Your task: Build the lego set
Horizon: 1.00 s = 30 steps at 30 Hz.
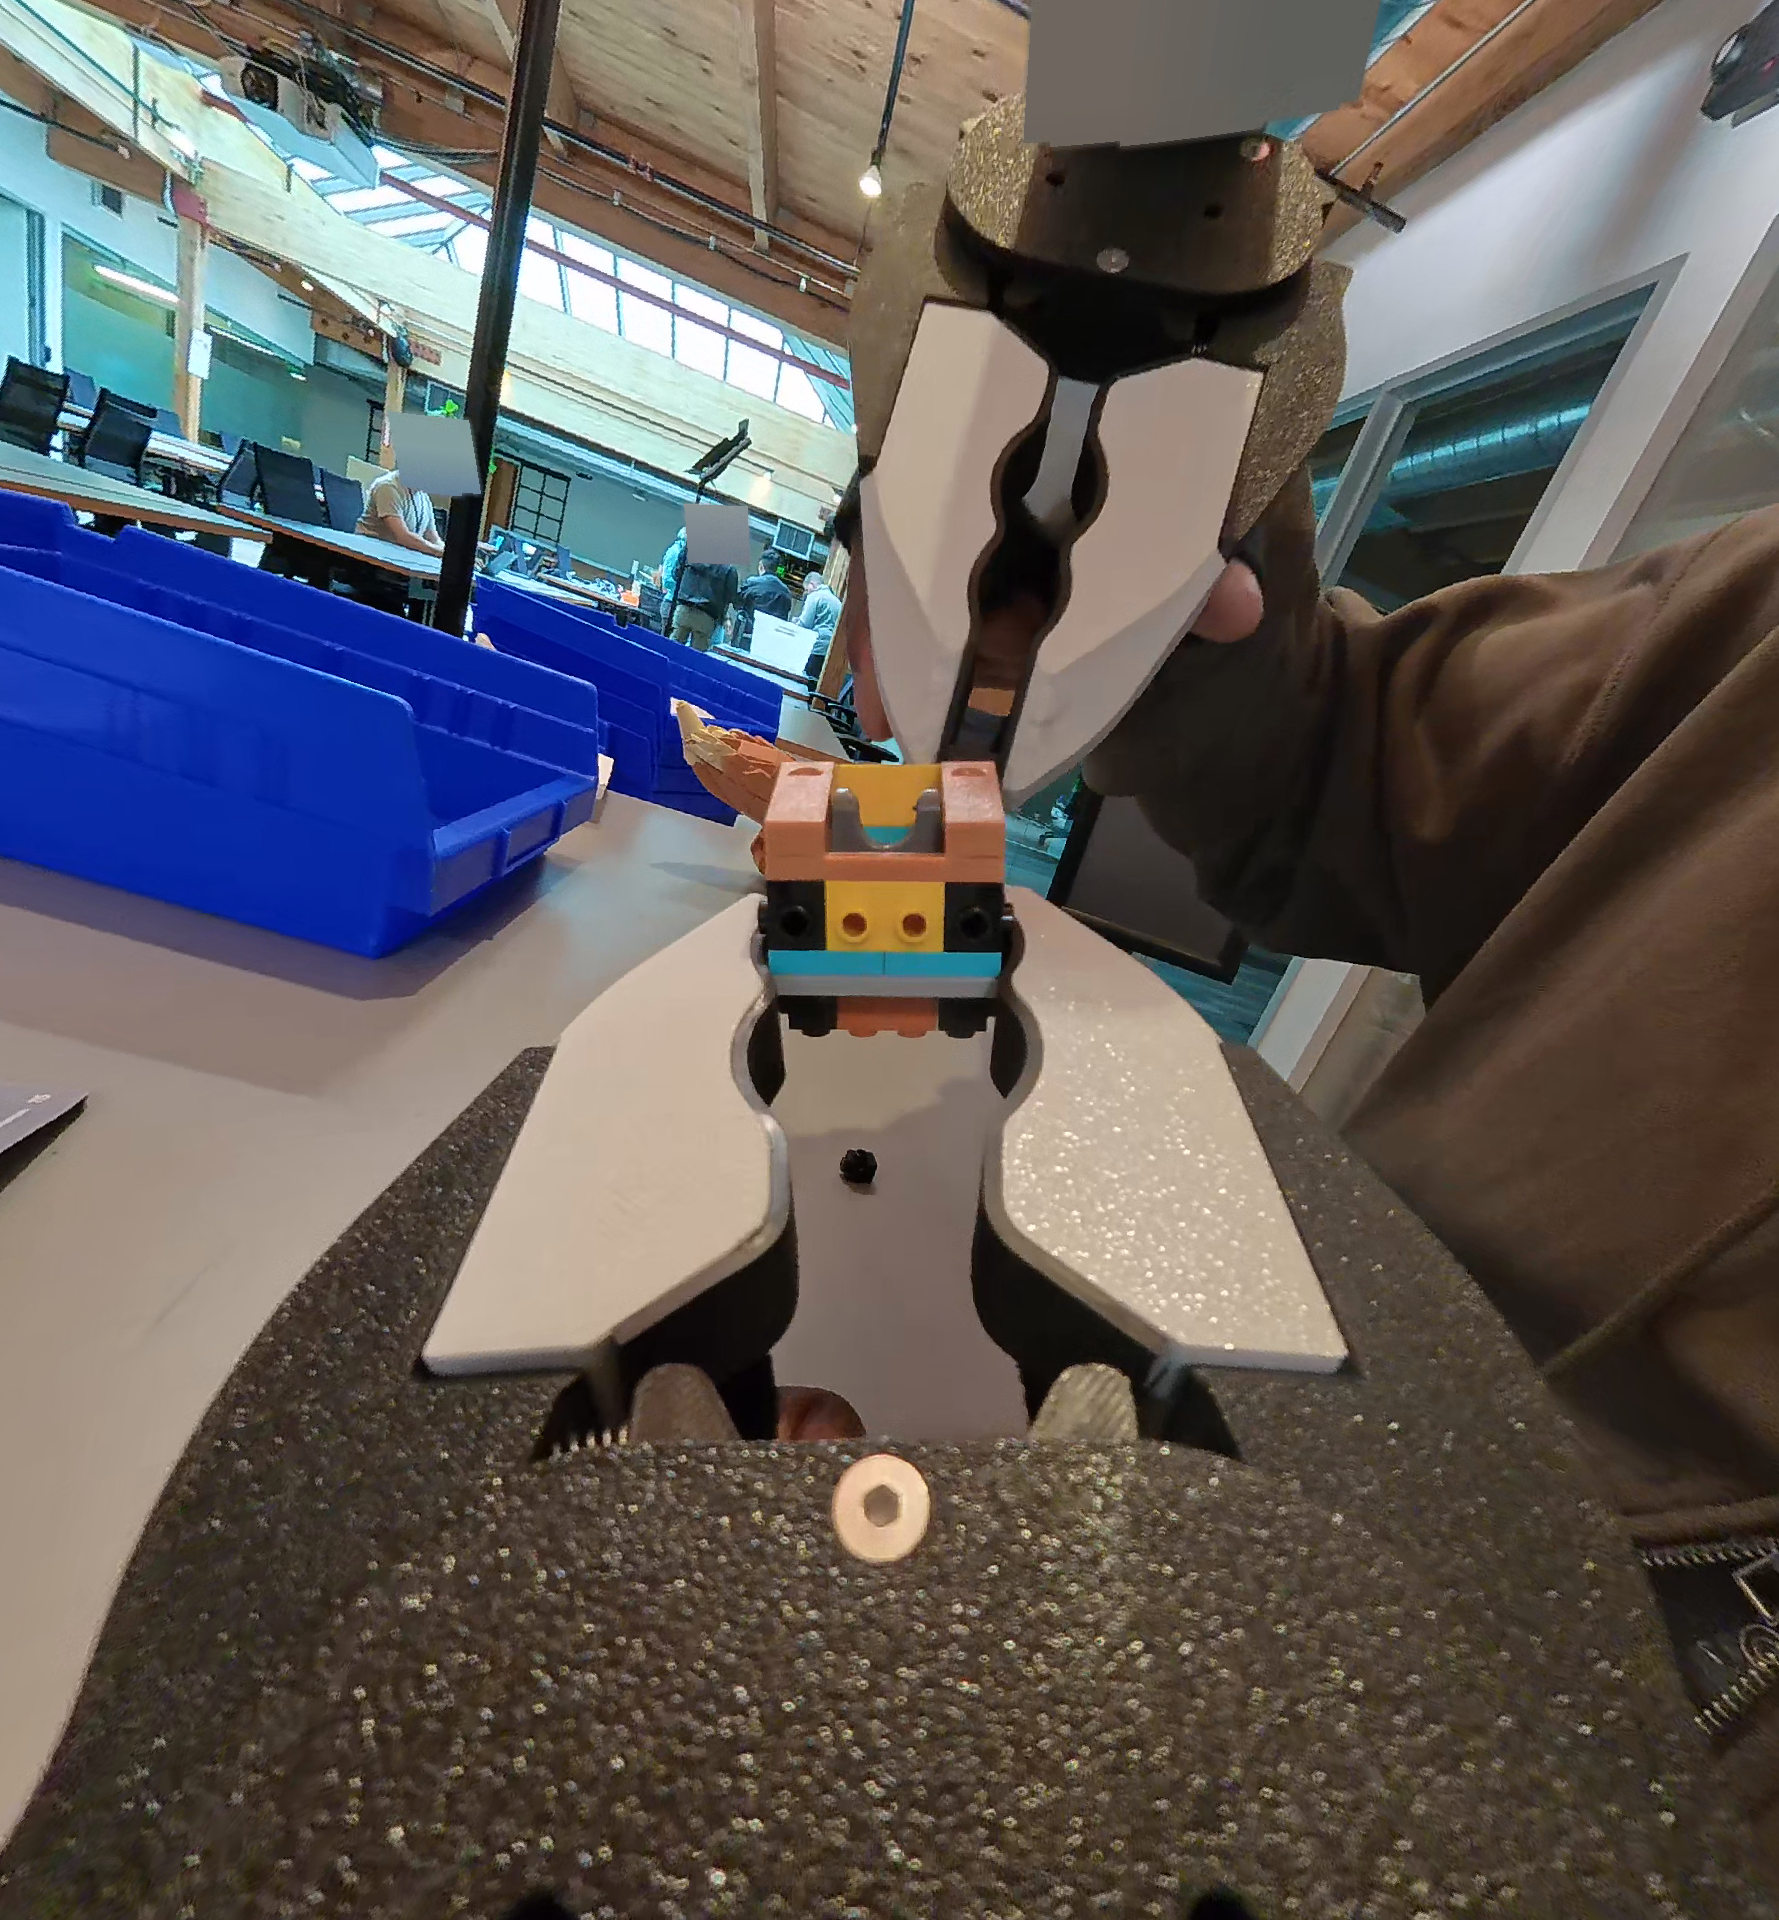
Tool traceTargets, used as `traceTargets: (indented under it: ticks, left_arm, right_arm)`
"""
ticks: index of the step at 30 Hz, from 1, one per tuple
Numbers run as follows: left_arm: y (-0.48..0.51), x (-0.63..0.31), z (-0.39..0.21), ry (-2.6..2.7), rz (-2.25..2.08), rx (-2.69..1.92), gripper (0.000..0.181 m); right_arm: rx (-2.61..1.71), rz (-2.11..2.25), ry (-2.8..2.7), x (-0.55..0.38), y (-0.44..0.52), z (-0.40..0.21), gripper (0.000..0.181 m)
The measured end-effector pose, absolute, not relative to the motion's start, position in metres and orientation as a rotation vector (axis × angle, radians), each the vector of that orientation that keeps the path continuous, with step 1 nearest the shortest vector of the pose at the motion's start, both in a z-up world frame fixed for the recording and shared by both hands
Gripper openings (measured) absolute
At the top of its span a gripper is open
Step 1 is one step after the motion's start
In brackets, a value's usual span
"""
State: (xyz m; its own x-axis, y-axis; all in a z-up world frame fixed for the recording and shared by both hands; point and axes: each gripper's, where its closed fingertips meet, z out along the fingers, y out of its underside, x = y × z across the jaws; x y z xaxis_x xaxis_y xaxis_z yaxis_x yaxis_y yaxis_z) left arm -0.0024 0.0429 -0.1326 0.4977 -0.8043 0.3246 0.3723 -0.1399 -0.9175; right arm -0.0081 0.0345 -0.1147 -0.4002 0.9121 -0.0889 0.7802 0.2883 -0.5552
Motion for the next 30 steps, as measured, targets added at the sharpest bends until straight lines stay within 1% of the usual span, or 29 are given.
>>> traceTargets:
  ticks: [8, 20, 24, 27, 30]
  left_arm:
    - [0.043, -0.002, -0.132, 0.407, -1.088, -1.358, 0.037]
    - [0.041, -0.006, -0.125, 0.342, -1.231, -1.309, 0.037]
    - [0.04, -0.012, -0.12, 0.301, -1.295, -1.274, 0.037]
    - [0.041, -0.017, -0.118, 0.28, -1.31, -1.258, 0.037]
    - [0.042, -0.018, -0.119, 0.28, -1.316, -1.259, 0.037]
  right_arm:
    - [-1.536, 0.706, -2.293, -0.01, 0.037, -0.115, 0.011]
    - [-1.413, 0.692, -2.271, -0.013, 0.036, -0.106, 0.021]
    - [-1.156, 0.671, -2.225, -0.014, 0.037, -0.102, 0.032]
    - [-0.864, 0.576, -2.118, -0.014, 0.039, -0.102, 0.041]
    - [-0.664, 0.454, -2.03, -0.014, 0.041, -0.112, 0.048]
